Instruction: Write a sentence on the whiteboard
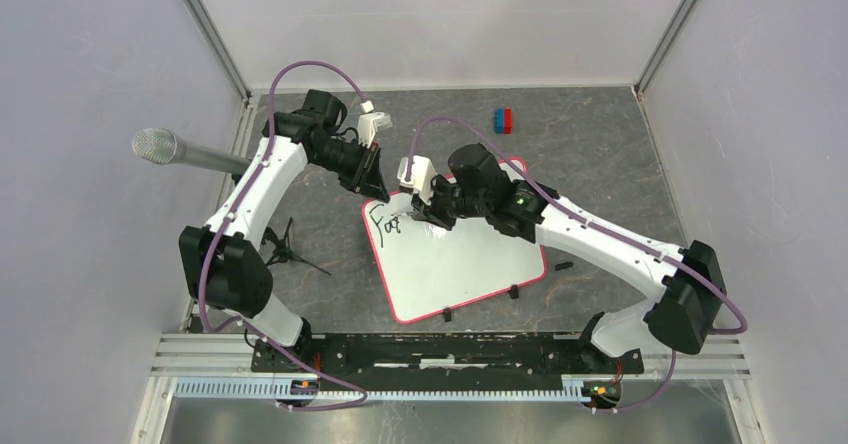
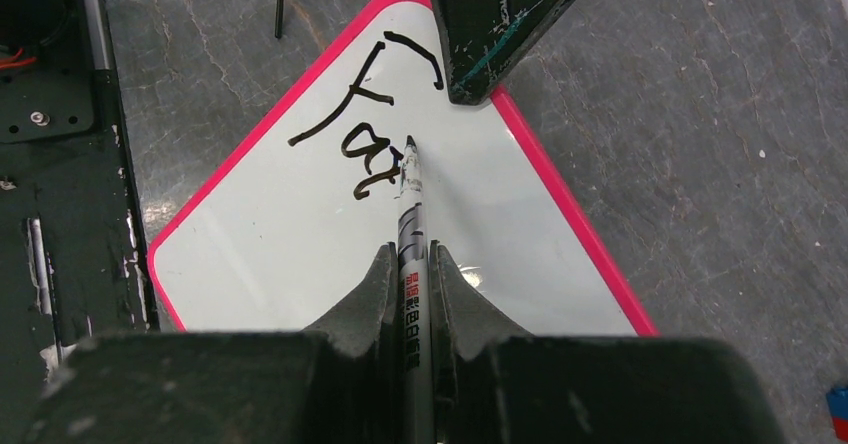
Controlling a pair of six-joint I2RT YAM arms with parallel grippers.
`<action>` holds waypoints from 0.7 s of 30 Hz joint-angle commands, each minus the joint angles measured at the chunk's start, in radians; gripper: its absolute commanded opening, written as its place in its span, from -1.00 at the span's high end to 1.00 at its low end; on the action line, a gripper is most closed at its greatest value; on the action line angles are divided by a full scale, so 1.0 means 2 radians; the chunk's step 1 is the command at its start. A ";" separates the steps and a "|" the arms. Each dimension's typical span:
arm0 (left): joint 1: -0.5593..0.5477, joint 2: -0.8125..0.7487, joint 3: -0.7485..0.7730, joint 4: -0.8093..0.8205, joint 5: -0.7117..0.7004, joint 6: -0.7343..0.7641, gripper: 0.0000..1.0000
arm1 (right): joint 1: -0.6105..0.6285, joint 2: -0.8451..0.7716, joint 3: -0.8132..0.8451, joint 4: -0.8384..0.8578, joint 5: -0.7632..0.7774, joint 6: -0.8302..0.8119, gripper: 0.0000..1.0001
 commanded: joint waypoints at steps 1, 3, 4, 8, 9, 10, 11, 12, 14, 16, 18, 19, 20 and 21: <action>-0.001 -0.018 0.000 -0.004 0.010 0.007 0.95 | -0.007 0.005 0.014 0.014 0.013 0.003 1.00; -0.001 -0.018 0.000 -0.004 0.010 0.008 0.95 | -0.008 -0.002 0.010 0.013 0.013 0.002 1.00; -0.001 -0.018 0.000 -0.004 0.010 0.007 0.95 | -0.007 -0.004 0.009 0.010 0.013 0.002 1.00; -0.001 -0.018 0.000 -0.004 0.009 0.007 0.95 | -0.007 -0.026 0.010 0.001 0.005 0.001 1.00; -0.001 -0.019 0.000 -0.004 0.009 0.007 0.95 | -0.008 -0.034 0.009 -0.002 0.002 0.001 1.00; -0.001 -0.019 0.000 -0.004 0.009 0.007 0.95 | -0.008 -0.041 0.006 -0.001 -0.001 0.001 1.00; -0.001 -0.020 0.000 -0.005 0.009 0.006 0.95 | -0.008 -0.048 0.002 0.000 0.000 0.001 1.00; -0.001 -0.021 0.000 -0.004 0.008 0.006 0.95 | -0.008 -0.052 -0.004 0.001 0.003 -0.001 1.00; -0.001 -0.021 -0.001 -0.004 0.008 0.006 0.95 | -0.008 -0.058 -0.014 0.004 0.002 -0.001 1.00; -0.001 -0.021 -0.001 -0.004 0.008 0.006 0.95 | -0.008 -0.058 -0.022 0.003 -0.002 0.000 1.00; -0.001 -0.022 -0.001 -0.004 0.008 0.006 0.95 | -0.008 -0.055 -0.026 0.002 -0.007 0.002 1.00; -0.001 -0.021 -0.001 -0.004 0.008 0.006 0.95 | -0.008 -0.051 -0.027 0.002 -0.009 0.003 1.00; -0.001 -0.022 -0.001 -0.005 0.008 0.006 0.95 | -0.007 -0.049 -0.028 0.002 -0.011 0.003 1.00; -0.001 -0.022 -0.001 -0.004 0.008 0.006 0.95 | -0.007 -0.047 -0.029 0.002 -0.012 0.004 1.00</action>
